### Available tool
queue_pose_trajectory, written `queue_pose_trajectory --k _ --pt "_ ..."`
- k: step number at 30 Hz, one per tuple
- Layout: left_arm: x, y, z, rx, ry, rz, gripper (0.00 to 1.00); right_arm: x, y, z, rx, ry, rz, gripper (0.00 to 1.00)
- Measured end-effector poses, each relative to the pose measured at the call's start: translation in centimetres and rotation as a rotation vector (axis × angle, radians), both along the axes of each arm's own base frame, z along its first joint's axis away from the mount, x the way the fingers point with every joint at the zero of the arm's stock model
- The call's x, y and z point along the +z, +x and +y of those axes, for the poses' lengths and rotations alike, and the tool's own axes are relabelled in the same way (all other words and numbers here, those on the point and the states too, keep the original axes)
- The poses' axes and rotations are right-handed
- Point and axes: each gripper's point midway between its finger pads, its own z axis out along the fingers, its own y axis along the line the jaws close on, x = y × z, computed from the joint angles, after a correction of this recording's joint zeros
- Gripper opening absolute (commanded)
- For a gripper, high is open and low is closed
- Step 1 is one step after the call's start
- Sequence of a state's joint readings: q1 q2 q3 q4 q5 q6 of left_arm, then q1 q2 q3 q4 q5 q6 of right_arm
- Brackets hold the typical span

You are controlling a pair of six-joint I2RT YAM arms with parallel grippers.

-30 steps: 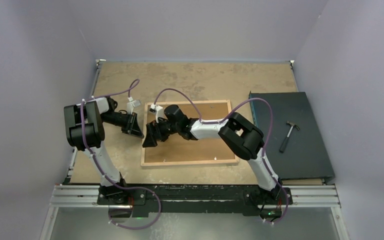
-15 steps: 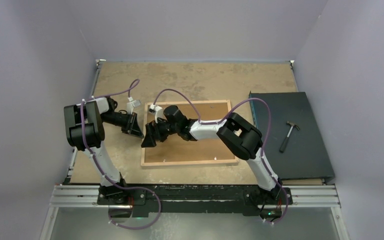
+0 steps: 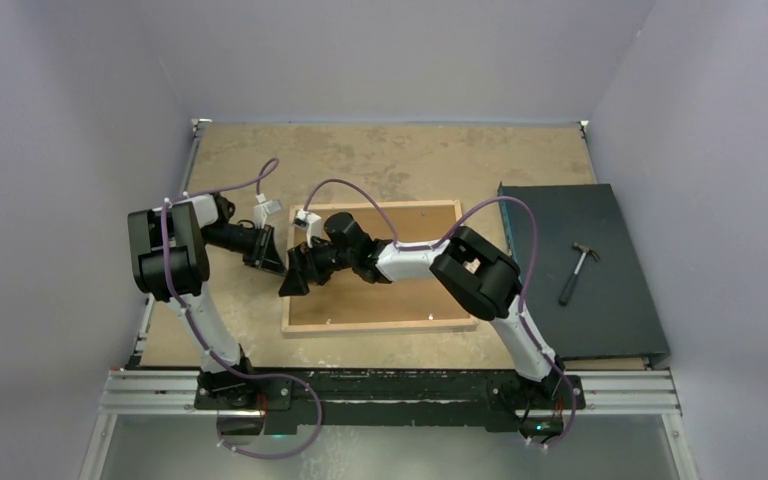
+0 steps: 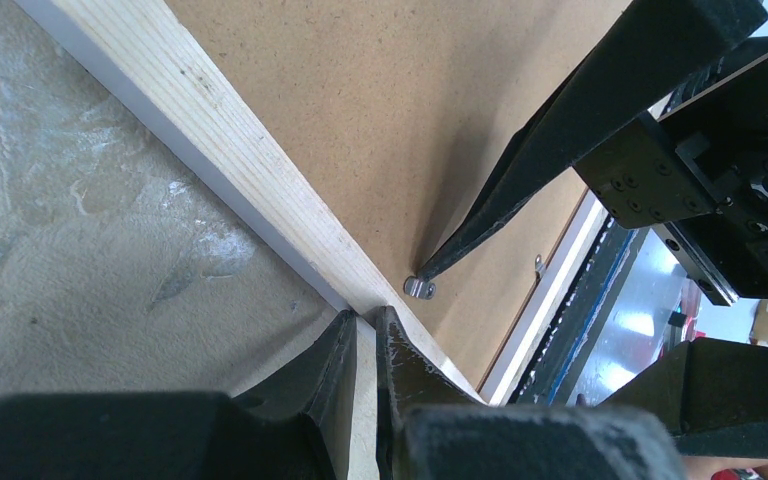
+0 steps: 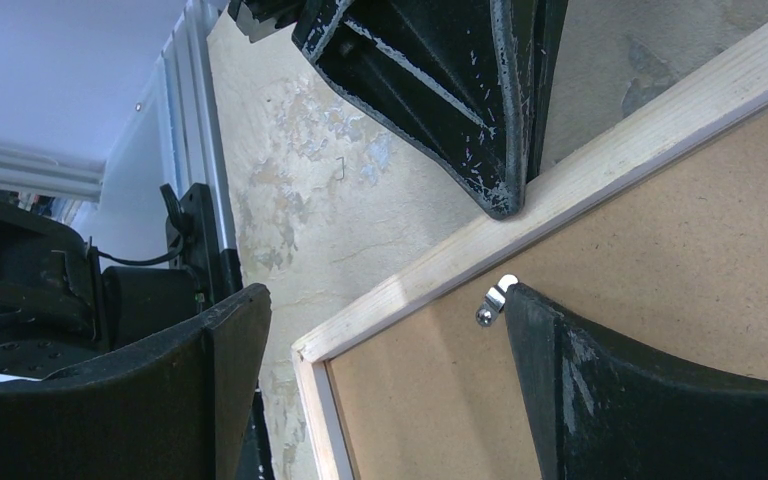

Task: Put the photo into the frame
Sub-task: Install the photo frame at the center of the board.

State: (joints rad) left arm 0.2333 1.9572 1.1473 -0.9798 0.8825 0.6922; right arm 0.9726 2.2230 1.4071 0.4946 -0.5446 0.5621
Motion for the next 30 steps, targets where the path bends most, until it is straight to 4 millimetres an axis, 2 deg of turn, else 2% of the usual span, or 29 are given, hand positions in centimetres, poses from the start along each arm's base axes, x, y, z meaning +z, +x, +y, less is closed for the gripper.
queue_pose_trajectory --k 30 --pt "0.00 0.00 -0.01 0.000 -0.001 0.000 0.00 -0.03 -0.56 0.47 0.017 0.021 0.014 0.85"
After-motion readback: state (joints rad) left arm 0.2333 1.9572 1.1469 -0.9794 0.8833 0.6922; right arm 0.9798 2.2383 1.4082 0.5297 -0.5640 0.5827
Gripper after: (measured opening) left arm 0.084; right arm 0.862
